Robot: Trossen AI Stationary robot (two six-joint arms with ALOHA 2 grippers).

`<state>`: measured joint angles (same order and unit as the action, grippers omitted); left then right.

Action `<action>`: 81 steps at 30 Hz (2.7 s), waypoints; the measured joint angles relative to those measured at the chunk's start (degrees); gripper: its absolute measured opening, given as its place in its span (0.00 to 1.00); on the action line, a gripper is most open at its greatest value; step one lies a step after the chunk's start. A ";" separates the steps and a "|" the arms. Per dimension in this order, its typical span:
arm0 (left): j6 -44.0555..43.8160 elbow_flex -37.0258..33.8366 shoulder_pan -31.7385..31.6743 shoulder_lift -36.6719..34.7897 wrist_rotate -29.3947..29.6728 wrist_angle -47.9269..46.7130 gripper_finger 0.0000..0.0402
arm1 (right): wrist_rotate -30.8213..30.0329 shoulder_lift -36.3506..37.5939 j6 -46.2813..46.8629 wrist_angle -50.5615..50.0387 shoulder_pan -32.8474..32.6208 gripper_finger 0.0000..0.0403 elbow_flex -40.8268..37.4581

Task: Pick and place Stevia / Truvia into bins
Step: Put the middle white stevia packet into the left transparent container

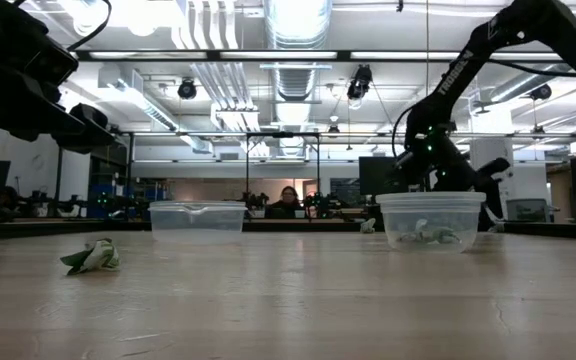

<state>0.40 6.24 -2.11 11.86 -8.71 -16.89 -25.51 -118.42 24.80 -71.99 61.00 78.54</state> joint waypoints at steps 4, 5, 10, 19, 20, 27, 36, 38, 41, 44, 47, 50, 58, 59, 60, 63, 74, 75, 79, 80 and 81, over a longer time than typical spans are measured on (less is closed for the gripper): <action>0.00 0.00 0.00 0.04 -0.01 0.00 0.52 | 1.47 0.21 -1.16 0.46 0.77 0.33 -0.01; 0.00 0.00 0.00 0.04 -0.01 0.10 0.52 | 1.90 0.21 -1.23 0.33 0.95 0.33 0.18; 0.00 0.00 0.02 0.07 0.00 0.11 0.52 | 2.50 0.21 -0.79 0.85 0.93 0.33 0.41; 0.00 0.00 0.02 0.11 -0.02 0.09 0.52 | 4.86 0.21 0.75 1.76 2.01 0.31 1.54; 0.00 0.00 0.00 0.09 0.00 0.05 0.52 | 5.43 0.21 0.98 1.81 2.30 0.31 1.82; 0.00 0.00 0.00 0.11 0.00 0.09 0.52 | 8.22 0.21 0.97 0.99 3.93 0.30 2.82; 0.00 0.00 0.01 0.11 0.00 0.07 0.52 | 10.58 0.28 2.52 -0.10 4.76 0.27 4.31; 0.00 0.00 0.01 0.08 0.00 0.07 0.52 | 10.58 0.28 3.56 -0.91 4.68 0.25 4.34; 0.00 0.00 0.00 0.07 0.00 0.07 0.52 | 11.02 0.28 3.93 -1.01 4.75 0.24 4.76; 0.00 0.00 0.02 0.11 0.00 0.07 0.52 | 11.06 0.28 3.13 -1.54 4.84 0.23 4.76; 0.00 0.00 0.02 0.09 0.00 0.07 0.52 | 12.53 0.63 1.64 -1.79 4.80 0.23 4.76; 0.00 0.00 0.00 0.07 0.00 0.07 0.52 | 13.73 1.34 1.26 -1.61 4.75 0.24 4.76; 0.00 0.00 0.00 0.11 0.00 0.09 0.52 | 16.10 1.35 -1.09 6.97 2.29 0.29 4.72; 0.00 0.00 0.00 0.11 0.00 0.09 0.52 | 16.19 1.37 -1.66 8.02 1.95 0.29 4.72; 0.00 0.00 0.00 0.07 -0.01 0.07 0.52 | 16.20 1.35 -1.77 8.90 1.75 0.30 4.72; 0.00 0.00 0.02 0.11 0.00 0.08 0.52 | 16.04 1.35 -1.84 9.84 1.76 0.30 4.72; 0.00 0.00 0.02 0.09 0.00 0.07 0.52 | 7.51 1.35 0.71 11.91 1.89 0.33 2.83; 0.00 0.00 0.02 0.09 0.00 0.09 0.52 | 7.71 1.35 0.95 12.68 1.89 0.34 2.44; 0.00 0.00 0.02 0.11 0.00 0.09 0.52 | 9.15 1.38 0.44 14.60 1.93 0.34 0.82; 0.00 0.00 0.01 0.11 0.00 0.06 0.52 | 8.83 1.42 0.44 14.63 2.10 0.34 0.58; 0.00 0.00 0.00 0.11 -0.01 0.07 0.52 | 8.87 1.48 0.48 14.65 2.33 0.35 0.46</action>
<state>0.40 6.24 -2.11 11.97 -8.73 -16.82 -16.64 -116.95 25.28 -57.34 63.33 79.00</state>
